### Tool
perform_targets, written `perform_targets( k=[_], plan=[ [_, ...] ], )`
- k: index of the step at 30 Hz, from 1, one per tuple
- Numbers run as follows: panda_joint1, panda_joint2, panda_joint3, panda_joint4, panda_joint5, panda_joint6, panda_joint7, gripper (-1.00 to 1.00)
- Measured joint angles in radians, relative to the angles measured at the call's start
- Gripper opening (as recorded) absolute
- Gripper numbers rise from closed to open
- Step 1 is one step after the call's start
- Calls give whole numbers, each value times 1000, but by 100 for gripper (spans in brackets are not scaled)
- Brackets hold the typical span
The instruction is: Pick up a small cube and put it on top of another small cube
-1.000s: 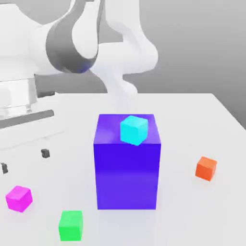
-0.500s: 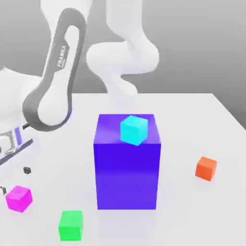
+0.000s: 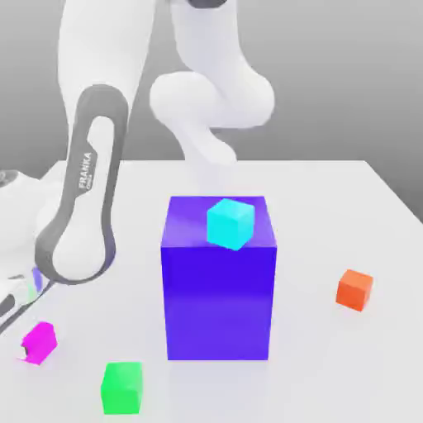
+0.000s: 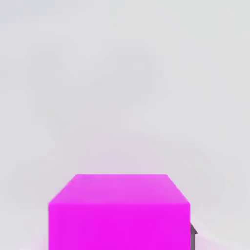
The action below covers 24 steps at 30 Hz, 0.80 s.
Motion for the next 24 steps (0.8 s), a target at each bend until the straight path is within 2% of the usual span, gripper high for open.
perform_targets(
  k=[4,6,15,24],
  plan=[
    [92,-113,-120,-38,-145,-66,107,-100],
    [117,-141,-131,-45,-196,-81,89,-100],
    [181,-215,-77,-51,-361,-114,-139,-100],
    [230,-284,7,-49,-477,-155,-411,-100]
  ],
)
